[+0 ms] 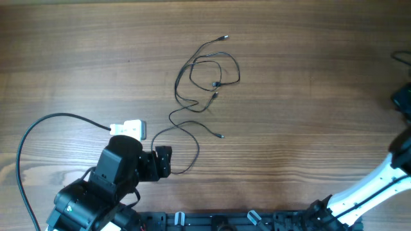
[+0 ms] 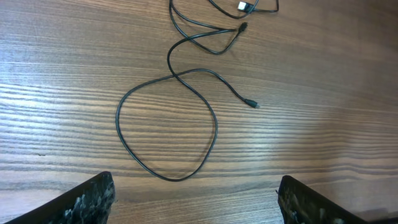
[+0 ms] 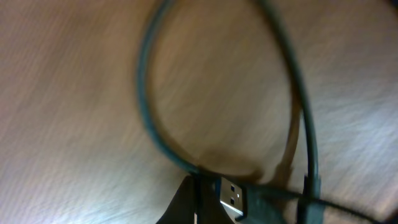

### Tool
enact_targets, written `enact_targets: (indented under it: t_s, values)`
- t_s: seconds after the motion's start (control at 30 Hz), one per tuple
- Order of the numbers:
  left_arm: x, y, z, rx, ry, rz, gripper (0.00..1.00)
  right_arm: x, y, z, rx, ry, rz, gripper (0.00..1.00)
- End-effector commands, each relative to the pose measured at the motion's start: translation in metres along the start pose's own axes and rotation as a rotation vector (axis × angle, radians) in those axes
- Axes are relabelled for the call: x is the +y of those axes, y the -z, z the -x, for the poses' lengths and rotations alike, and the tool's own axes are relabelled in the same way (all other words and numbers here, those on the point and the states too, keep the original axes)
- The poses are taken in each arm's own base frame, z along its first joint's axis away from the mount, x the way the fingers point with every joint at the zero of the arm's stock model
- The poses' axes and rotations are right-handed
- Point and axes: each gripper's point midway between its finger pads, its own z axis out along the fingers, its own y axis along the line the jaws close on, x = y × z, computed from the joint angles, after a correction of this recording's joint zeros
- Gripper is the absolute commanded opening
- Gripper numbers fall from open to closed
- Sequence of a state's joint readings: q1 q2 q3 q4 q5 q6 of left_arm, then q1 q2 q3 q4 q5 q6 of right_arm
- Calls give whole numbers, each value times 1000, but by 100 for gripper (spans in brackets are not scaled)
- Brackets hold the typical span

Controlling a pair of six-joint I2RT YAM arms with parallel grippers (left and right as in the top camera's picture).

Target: Untangle cables

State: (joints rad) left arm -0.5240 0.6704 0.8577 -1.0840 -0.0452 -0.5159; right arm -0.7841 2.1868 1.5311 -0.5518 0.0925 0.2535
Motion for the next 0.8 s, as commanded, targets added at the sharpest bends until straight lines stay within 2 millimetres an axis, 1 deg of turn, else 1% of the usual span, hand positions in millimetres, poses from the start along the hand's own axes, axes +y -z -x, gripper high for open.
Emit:
enact_targets:
  t_s: [0.0, 0.03, 0.07, 0.1, 0.13, 0.17, 0.2, 0.23, 0.3, 0.33, 0.4, 0.43, 0.5, 0.57, 0.6, 0.67, 0.77]
  values:
    - [-3, 2, 1, -1, -16, -15, 86, -35, -28, -33, 135, -190, 53, 4]
    - [-3, 2, 1, -2, -16, -15, 86, -34, -27, -31, 150, -243, 124, 4]
    - [-3, 2, 1, -2, -16, -15, 86, -29, -25, -30, 160, -254, 176, 4]
    - [-3, 2, 1, -2, -16, -15, 86, -17, -21, -29, 172, -264, 260, 5]
    - [-3, 2, 1, -2, -16, -15, 86, -3, -15, -26, 182, -267, 346, 14]
    - [-3, 2, 1, -2, -16, -15, 86, 11, -9, -25, 191, -263, 414, 36]
    - [-3, 2, 1, -2, -16, -15, 86, 23, -3, -28, 210, -271, 444, 48]
    - [-3, 2, 1, -2, -16, -15, 86, 29, -1, -33, 232, -283, 440, 59]
    - [-3, 2, 1, -2, -16, -15, 86, 42, -1, -50, 280, -293, 365, 71]
    - [-3, 2, 1, -2, -16, -15, 86, 49, -1, -58, 290, -269, 323, 73]
    - [-3, 2, 1, -2, -16, -15, 86, 63, -1, -68, 291, -215, 274, 75]
    - [-3, 2, 1, -2, -16, -15, 86, 80, 2, -77, 278, -149, 224, 76]
    - [-3, 2, 1, -2, -16, -15, 86, 95, 11, -80, 227, -98, 149, 79]
    - [-3, 2, 1, -2, -16, -15, 86, 110, 27, -76, 144, -22, 98, 82]
    - [-3, 2, 1, -2, -16, -15, 86, 117, 39, -69, 81, 17, 72, 85]
    - [-3, 2, 1, -2, -16, -15, 86, 137, 65, -54, -42, 152, 68, 85]
    - [-3, 2, 1, -2, -16, -15, 86, 147, 103, -37, -193, 283, 0, 85]
